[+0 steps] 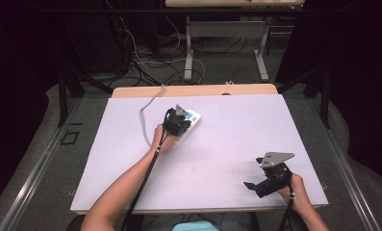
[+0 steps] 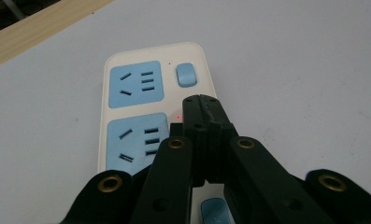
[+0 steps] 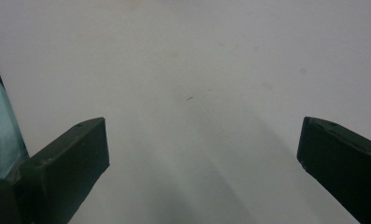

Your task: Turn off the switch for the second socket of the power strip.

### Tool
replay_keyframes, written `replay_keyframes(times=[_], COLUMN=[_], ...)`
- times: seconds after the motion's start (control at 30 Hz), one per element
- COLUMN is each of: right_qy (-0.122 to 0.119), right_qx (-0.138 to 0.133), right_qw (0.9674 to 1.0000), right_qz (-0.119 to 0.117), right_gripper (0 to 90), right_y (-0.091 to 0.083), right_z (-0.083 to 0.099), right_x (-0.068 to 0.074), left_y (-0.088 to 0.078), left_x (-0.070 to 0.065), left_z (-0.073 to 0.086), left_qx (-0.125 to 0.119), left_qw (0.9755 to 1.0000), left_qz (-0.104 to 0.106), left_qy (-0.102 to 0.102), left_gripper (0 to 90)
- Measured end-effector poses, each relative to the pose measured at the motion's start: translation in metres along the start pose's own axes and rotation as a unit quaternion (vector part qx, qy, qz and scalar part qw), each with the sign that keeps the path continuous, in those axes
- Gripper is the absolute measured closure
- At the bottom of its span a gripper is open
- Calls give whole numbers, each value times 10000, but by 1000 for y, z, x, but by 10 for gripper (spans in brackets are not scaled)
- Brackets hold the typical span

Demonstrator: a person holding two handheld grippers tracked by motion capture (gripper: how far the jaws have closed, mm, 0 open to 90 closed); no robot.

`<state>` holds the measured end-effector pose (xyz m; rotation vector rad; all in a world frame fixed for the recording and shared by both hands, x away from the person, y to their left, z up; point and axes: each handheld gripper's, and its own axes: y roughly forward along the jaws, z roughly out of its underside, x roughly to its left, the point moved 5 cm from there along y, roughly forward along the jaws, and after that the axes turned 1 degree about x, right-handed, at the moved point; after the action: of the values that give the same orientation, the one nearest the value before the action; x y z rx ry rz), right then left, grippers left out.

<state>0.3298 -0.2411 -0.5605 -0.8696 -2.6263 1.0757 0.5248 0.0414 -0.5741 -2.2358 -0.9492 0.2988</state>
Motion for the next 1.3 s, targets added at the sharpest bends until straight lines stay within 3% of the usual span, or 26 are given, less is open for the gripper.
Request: replay_keyframes(times=[0.57,0.63,1.1,1.17,1.3], right_qy=[-63,-63,-16,-17,-12], right_qx=[17,18,36,36,9], right_qw=[10000,10000,10000,10000,10000], right_qz=[-24,-24,-33,-32,-1], right_gripper=[19,19,19,19,19], right_y=[0,0,0,0,1], right_z=[0,0,0,0,0], right_x=[0,0,1,1,0], left_y=[0,-1,0,-2,0], left_x=[0,1,0,1,1], left_z=[0,0,0,1,0], left_qx=[-19,45,-20,79,-41], left_qw=[10000,9999,10000,9999,10000], left_qz=[14,95,13,74,37], left_qy=[-20,-7,-16,1,-39], left_gripper=[900,900,900,900,900])
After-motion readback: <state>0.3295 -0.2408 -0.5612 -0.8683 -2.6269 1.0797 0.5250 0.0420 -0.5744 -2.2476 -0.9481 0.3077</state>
